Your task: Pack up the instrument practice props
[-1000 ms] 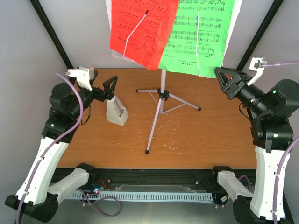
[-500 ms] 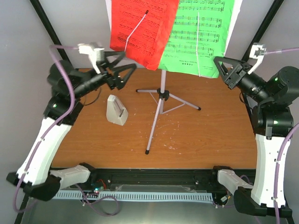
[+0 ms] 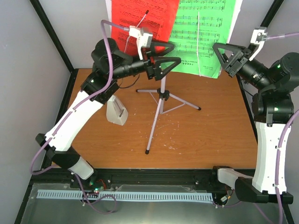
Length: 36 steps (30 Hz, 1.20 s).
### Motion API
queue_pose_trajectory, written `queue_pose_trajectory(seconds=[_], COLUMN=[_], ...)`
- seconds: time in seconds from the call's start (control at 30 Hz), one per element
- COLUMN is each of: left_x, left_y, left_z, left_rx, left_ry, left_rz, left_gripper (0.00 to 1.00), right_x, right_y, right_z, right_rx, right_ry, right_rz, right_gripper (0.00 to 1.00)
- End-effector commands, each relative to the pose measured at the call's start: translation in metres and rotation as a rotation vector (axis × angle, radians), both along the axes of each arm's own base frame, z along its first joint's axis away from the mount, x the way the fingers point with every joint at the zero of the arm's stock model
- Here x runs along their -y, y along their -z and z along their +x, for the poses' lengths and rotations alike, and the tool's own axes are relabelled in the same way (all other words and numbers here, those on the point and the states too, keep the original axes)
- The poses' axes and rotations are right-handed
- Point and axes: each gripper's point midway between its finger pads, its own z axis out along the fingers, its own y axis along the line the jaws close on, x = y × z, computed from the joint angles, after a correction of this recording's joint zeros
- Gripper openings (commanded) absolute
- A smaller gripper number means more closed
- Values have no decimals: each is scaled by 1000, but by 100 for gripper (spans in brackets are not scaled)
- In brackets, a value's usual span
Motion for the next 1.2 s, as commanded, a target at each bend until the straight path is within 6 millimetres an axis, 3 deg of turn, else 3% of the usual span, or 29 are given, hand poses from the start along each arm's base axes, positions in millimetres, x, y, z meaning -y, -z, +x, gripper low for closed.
queue_pose_trajectory(seconds=[0.0, 0.13, 0.43, 0.83, 0.97, 1.17], left_x=[21, 36, 57, 69, 71, 71], left_y=[-22, -28, -30, -35, -36, -36], left_z=[-12, -5, -3, -2, -4, -3], left_rx=[24, 10, 26, 63, 81, 100], left_ry=[71, 93, 144, 191, 209, 196], left_rz=[-43, -53, -69, -116, -128, -128], left_gripper=[84, 82, 69, 49, 37, 7], right_x=[-9, -14, -17, -18, -17, -14], right_y=[-15, -16, -14, -16, -16, -13], right_z=[0, 9, 21, 20, 20, 22], right_rx=[46, 47, 53, 66, 70, 64], right_ry=[-25, -31, 8, 11, 26, 49], right_rz=[-4, -12, -35, -42, -46, -54], right_gripper=[26, 24, 3, 3, 3, 3])
